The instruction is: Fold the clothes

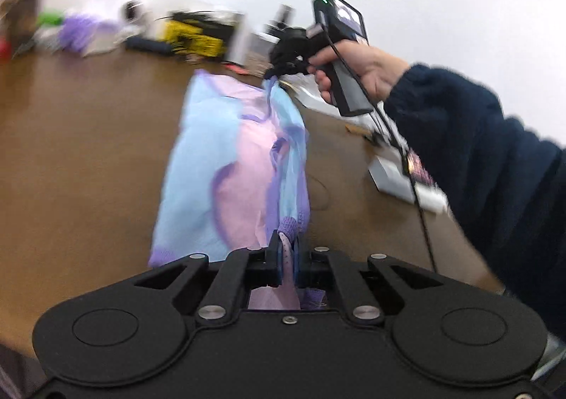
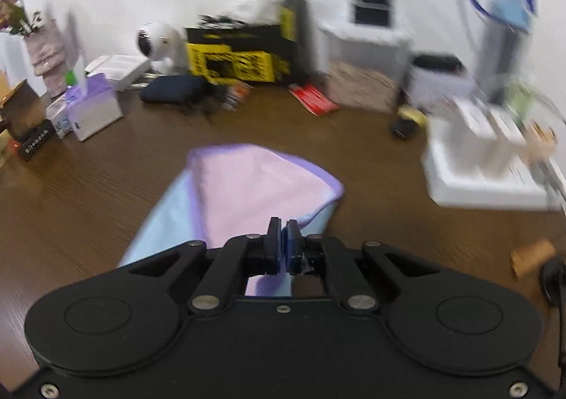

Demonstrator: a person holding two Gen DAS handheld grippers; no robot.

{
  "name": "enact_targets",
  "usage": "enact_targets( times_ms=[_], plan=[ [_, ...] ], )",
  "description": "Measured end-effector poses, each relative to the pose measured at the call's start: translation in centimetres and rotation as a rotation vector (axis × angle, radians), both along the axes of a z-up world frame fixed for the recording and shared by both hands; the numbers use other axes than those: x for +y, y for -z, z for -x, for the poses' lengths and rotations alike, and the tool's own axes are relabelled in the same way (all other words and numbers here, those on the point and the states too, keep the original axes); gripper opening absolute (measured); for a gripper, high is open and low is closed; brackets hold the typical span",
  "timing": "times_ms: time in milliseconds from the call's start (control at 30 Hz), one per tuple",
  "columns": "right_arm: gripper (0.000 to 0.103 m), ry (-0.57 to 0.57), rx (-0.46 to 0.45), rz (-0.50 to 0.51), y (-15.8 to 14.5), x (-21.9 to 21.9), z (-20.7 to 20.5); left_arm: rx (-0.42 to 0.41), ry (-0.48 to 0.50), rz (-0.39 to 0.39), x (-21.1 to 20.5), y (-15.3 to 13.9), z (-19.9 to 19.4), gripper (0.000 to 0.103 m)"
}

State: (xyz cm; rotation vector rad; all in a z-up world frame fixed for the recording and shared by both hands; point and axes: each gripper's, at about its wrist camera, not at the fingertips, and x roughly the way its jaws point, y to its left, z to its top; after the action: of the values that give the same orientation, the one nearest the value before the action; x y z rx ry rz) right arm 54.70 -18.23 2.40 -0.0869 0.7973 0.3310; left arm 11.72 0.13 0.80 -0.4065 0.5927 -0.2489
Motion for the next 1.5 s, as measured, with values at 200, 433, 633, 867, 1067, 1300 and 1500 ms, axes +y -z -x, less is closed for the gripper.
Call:
enact_targets(
  times_ms=[200,433,633,867,1067,1300,1500],
  plan=[
    [0.015,0.065,0.05,0.181,4.2,6.1,-2.2,0.088,-0.049,0.079,1.9,1.3,0.9,0.047],
    [0.075,0.005,-0.143,0.188,-2.3,3.6,3.2,-0.191,0.021,0.052,2.4,-1.9,3.1,0.086],
    [0.076,-0.154,-0.17,0.105,-3.1,1.2,13.9,-0.283,0.112,-0.132,2.4,-2.7,1.7,0.092],
    [0.058,-0.624,-0.161,-0.009,1.6,1.2,31.3,-0.336,0.385,-0.371,2.3,0.0,1.6,0.092],
    [0.006,-0.778,-0.132,0.024,4.3,2.8,35.3,-0.233,0.533,-0.432,0.2,2.8,0.0,0.071],
    [0.087,-0.799,-0.268,0.009,1.8,-0.8,38.9,-0.335,0.585,-0.525,-1.2,2.2,1.2,0.101],
    [0.087,-0.835,-0.332,-0.004,2.8,-1.6,39.7,-0.442,0.793,-0.716,-3.0,3.4,0.6,0.103]
  ],
)
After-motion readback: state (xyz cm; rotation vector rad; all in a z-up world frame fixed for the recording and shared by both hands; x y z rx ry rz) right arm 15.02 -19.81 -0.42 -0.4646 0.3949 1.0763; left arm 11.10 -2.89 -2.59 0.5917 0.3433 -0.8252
